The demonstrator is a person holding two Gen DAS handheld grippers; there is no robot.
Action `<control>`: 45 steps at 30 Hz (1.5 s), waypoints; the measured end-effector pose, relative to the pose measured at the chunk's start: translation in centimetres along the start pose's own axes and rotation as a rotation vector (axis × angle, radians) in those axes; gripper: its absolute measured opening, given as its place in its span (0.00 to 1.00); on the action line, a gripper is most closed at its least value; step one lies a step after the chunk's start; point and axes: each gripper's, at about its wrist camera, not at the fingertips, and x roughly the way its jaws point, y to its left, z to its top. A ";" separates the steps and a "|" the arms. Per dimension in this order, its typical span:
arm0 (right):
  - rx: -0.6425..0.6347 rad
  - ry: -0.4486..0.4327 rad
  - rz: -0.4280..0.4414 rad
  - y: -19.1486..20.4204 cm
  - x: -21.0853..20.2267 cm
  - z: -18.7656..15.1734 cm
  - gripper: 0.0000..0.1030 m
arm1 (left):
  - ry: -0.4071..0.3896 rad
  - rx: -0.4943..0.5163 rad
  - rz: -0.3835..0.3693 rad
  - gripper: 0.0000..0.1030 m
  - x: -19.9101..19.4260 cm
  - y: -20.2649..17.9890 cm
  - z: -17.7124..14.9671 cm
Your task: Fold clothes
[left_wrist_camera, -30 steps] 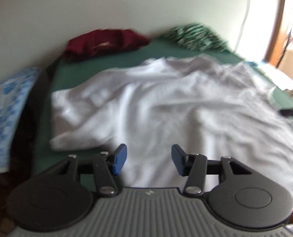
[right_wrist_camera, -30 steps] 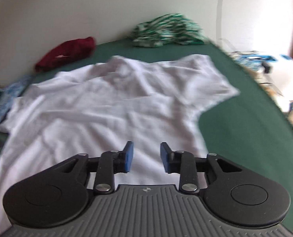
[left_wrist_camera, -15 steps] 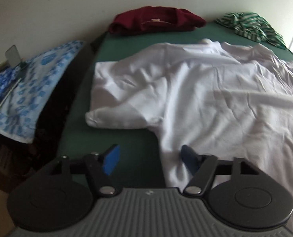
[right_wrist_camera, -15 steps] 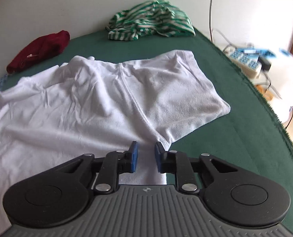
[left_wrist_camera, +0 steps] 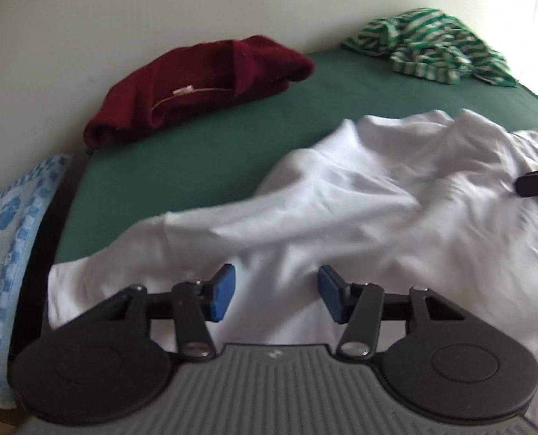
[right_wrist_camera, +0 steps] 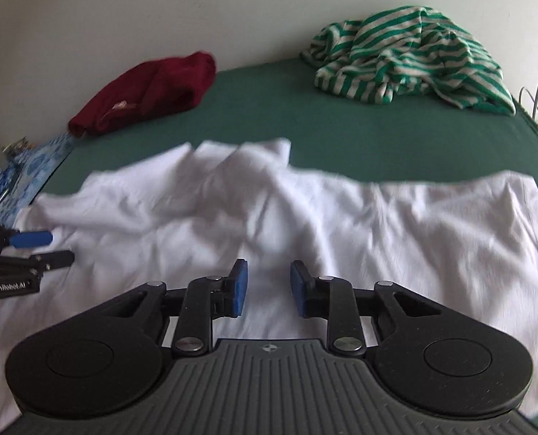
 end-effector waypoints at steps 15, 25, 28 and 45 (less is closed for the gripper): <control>0.031 -0.175 -0.042 -1.0 -0.9 1.6 0.35 | -0.150 -0.074 0.048 0.64 0.9 4.1 0.9; -0.135 -0.148 -0.009 2.0 4.4 2.3 0.00 | -0.150 -0.032 0.059 0.95 4.2 0.5 1.1; -0.071 -0.176 0.011 0.4 4.2 2.2 0.00 | -0.118 -0.130 0.024 1.00 5.0 2.0 1.1; -0.061 -0.210 -0.281 -0.6 -1.3 -3.2 0.43 | -0.142 -0.093 0.117 0.99 4.5 1.1 1.0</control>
